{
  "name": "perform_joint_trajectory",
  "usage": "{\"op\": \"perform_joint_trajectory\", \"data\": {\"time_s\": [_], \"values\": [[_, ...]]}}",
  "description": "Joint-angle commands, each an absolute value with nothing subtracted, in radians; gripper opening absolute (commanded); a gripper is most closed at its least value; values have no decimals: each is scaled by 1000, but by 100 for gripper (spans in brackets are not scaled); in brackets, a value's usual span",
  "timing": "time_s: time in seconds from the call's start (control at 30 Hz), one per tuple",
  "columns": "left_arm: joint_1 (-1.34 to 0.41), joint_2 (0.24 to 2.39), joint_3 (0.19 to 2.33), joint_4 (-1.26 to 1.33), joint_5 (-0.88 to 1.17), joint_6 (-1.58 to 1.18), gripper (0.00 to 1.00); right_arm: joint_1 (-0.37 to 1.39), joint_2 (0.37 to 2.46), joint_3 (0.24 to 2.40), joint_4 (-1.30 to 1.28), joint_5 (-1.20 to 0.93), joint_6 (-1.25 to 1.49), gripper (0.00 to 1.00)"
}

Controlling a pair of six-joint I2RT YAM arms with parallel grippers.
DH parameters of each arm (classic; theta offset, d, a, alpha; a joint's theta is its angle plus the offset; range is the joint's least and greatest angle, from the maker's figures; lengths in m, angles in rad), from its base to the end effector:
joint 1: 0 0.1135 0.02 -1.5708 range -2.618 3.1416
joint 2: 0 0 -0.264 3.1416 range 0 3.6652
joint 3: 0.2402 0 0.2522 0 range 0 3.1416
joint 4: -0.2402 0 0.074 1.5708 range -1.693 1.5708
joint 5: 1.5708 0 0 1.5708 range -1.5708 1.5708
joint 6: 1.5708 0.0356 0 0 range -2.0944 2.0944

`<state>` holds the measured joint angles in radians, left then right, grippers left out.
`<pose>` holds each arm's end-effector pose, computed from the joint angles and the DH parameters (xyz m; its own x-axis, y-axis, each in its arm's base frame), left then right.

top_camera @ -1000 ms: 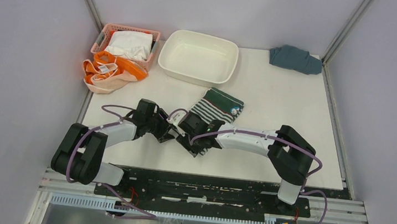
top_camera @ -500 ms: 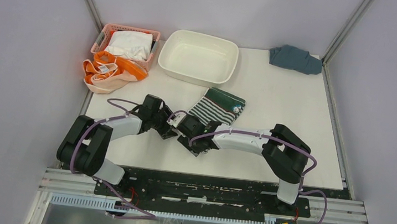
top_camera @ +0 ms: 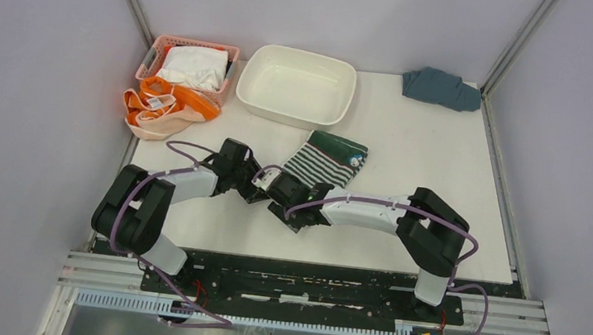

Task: Roll the towels
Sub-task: Roll the towel at the center of the board.

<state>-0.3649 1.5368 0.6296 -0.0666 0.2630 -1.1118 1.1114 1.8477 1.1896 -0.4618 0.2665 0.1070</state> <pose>0.2490 -0.1050 0.1317 -0.7736 -0.6312 -0.0563 -0.4794 0.6411 -0.5992 0.1724 0.3274 0.1676 -0.4837 -0.7455 -0.4586 -0.7665 0.6138 -0.1891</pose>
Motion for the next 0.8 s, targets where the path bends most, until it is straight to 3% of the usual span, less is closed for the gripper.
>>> {"op": "perform_joint_trajectory", "data": {"time_s": [0.0, 0.2, 0.77], "values": [[-374, 1610, 583, -242, 57, -1001, 52, 1106, 1710, 1168, -460, 218, 99, 55], [-386, 1604, 592, -249, 53, -1007, 53, 1109, 1635, 1128, -411, 233, 86, 56], [-399, 1612, 595, -258, 42, -1010, 54, 1109, 1872, 1096, -354, 339, 102, 57]]}}
